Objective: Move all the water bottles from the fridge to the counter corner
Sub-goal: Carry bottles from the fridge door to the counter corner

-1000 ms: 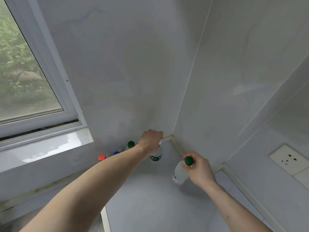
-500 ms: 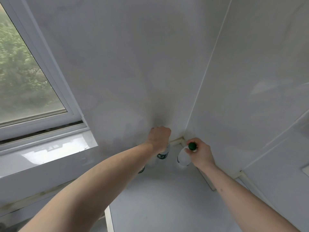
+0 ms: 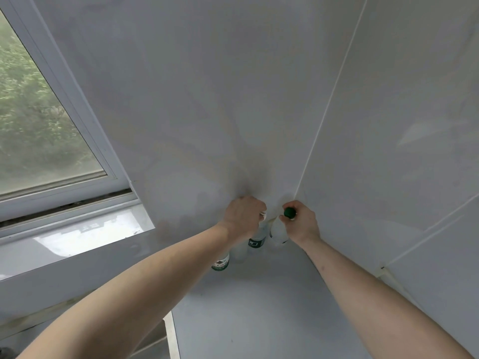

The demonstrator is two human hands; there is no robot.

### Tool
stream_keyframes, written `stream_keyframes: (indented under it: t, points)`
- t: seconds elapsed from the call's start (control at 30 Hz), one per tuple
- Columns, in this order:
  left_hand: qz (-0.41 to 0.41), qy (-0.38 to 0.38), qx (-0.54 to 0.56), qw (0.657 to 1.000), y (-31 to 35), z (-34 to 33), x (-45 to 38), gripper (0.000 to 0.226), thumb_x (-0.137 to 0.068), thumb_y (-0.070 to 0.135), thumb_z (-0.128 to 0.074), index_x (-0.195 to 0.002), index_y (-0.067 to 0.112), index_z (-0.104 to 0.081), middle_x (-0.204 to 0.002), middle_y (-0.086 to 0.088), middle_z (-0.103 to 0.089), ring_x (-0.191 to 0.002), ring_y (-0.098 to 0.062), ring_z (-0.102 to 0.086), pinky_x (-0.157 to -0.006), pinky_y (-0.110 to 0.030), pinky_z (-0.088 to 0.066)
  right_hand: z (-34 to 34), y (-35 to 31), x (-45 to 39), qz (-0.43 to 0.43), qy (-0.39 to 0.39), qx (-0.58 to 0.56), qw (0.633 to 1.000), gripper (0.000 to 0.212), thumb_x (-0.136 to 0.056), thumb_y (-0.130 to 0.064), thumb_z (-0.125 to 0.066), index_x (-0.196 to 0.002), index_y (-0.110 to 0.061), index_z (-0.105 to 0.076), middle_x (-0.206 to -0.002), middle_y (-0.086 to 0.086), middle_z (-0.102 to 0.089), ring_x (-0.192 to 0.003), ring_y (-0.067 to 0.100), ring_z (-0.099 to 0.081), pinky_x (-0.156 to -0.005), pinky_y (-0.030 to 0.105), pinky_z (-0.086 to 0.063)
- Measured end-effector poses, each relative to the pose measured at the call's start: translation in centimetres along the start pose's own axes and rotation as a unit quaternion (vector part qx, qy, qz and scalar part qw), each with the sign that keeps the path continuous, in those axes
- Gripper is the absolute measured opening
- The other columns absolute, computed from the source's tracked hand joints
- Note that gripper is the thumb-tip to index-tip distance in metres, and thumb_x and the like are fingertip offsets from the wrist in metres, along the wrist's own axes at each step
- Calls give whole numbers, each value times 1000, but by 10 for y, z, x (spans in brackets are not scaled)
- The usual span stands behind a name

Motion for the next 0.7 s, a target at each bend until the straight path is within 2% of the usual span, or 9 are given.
stream_keyframes:
  t: [0.1, 0.2, 0.37, 0.43, 0.53, 0.7]
  points:
    - [-14, 0, -1, 1000, -2, 1, 4, 28, -97, 9, -59, -117, 24, -70, -121, 2, -67, -111, -27, -62, -90, -36, -53, -6, -5, -1, -1, -9, -4, 1000, 27, -94, -10, -73, -120, -15, -70, -125, 8, -70, -114, 27, -66, -89, 24, -46]
    - [-29, -25, -12, 999, -2, -4, 11, 39, -97, 7, -56, -130, 25, -65, -135, 2, -60, -119, -27, -57, -97, -38, -50, -15, -7, 2, 2, -26, 9, 1000, 29, -97, -12, -70, -125, -17, -68, -129, 9, -69, -116, 27, -66, -88, 24, -47]
    - [-58, -70, -27, 996, -1, -15, 29, 64, -88, 0, -50, -149, 20, -44, -156, -1, -40, -133, -30, -46, -108, -38, -40, -23, -13, 8, 12, -63, 24, 998, 44, -102, -9, -61, -146, -13, -56, -148, 10, -58, -137, 26, -54, -111, 23, -37]
    - [-57, -76, -23, 995, -2, -17, 35, 70, -87, 0, -51, -153, 19, -38, -161, 0, -34, -137, -31, -44, -113, -38, -37, -22, -15, 10, 13, -76, 39, 996, 52, -102, -8, -62, -152, -14, -50, -153, 8, -53, -141, 25, -51, -114, 23, -33]
    - [-48, -82, -14, 995, -4, -17, 48, 74, -86, 1, -50, -156, 19, -35, -165, -1, -30, -142, -31, -39, -118, -38, -33, -14, -20, 22, 27, -77, 63, 995, 59, -100, -5, -63, -155, -16, -45, -155, 4, -49, -142, 23, -48, -115, 21, -30]
    - [-33, -73, 21, 997, -6, -3, 83, 73, -89, 5, -50, -158, 21, -32, -167, -2, -26, -150, -29, -27, -123, -37, -24, -4, -20, 62, 50, -66, 50, 995, 60, -94, 1, -63, -151, -16, -50, -159, 2, -45, -146, 19, -45, -123, 25, -28]
Point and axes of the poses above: each hand's wrist, its own x-axis away from the middle knuckle, its own z-axis out of the back of the hand, y = z × x, the point moved 8 cm from there along -x, towards the middle knuckle
